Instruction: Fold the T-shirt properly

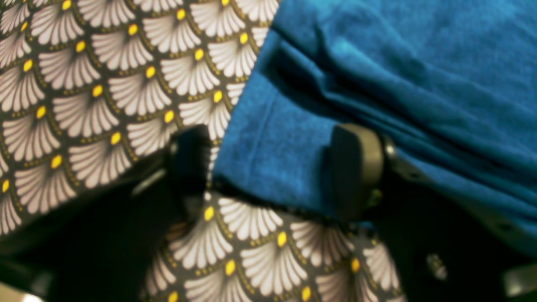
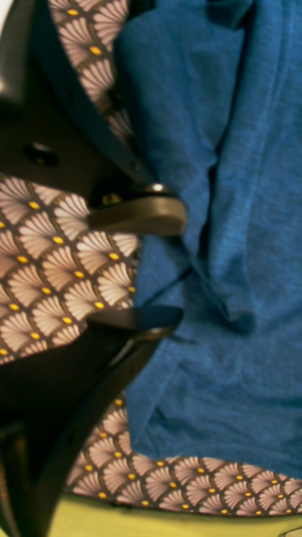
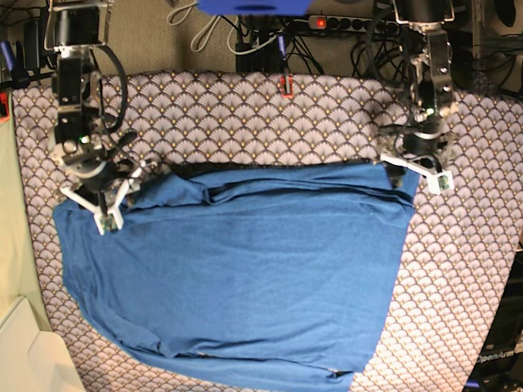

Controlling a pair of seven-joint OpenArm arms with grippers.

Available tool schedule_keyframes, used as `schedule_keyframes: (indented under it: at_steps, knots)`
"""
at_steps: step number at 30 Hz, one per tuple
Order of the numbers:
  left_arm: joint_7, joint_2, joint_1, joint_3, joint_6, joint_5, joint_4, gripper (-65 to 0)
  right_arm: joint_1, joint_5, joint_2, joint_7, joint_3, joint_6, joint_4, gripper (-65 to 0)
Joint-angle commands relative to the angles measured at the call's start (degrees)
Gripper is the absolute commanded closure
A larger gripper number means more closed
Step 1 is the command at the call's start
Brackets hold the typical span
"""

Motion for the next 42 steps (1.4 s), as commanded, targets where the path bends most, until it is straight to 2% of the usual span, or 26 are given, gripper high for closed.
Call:
schedule_keyframes:
  at_steps: [1, 3, 5, 6, 9, 14, 25, 42]
  knots:
    - [0.2, -0.25, -0.43, -0.01, -0.25, -0.29, 0.3, -33.0, 0.0, 0.32, 0.48, 0.89, 0.05, 0.02, 1.69, -28.9]
    - [0.2, -0.25, -0.43, -0.01, -0.25, -0.29, 0.3, -20.1, -1.41, 0.32, 0.48, 0.89, -0.22, 0.11, 3.53, -28.9]
    - [0.2, -0.25, -0.51, -0.01, -0.25, -0.29, 0.3, -4.2, -2.46, 0.32, 0.48, 0.89, -2.15, 0.11, 5.73, -28.9]
    - [0.2, -0.25, -0.69, -0.01, -0.25, -0.29, 0.3, 0.0, -2.9, 0.32, 0.57, 0.89, -3.12, 0.11, 6.7, -28.9]
    - [0.2, -0.25, -1.66, -0.01, -0.25, -0.21, 0.3, -3.4, -4.22, 0.32, 0.57, 0.63, -4.96, 0.11, 8.72, -28.9]
    - [0.2, -0.6, -1.74, -0.1, -0.25, -0.21, 0.39, -3.5, -5.28, 0.32, -0.31, 0.63, -7.69, 0.11, 8.63, -28.9]
    - [0.2, -0.69, -2.89, -0.19, -0.25, -0.21, 0.83, -3.5, -5.89, 0.32, -2.95, 0.98, -7.69, 0.11, 8.02, -28.9]
    - [0.2, -0.69, -3.68, -0.1, -0.25, -0.12, 0.83, -3.5, 0.79, 0.32, -3.04, 1.07, -7.69, 0.11, -2.27, -28.9]
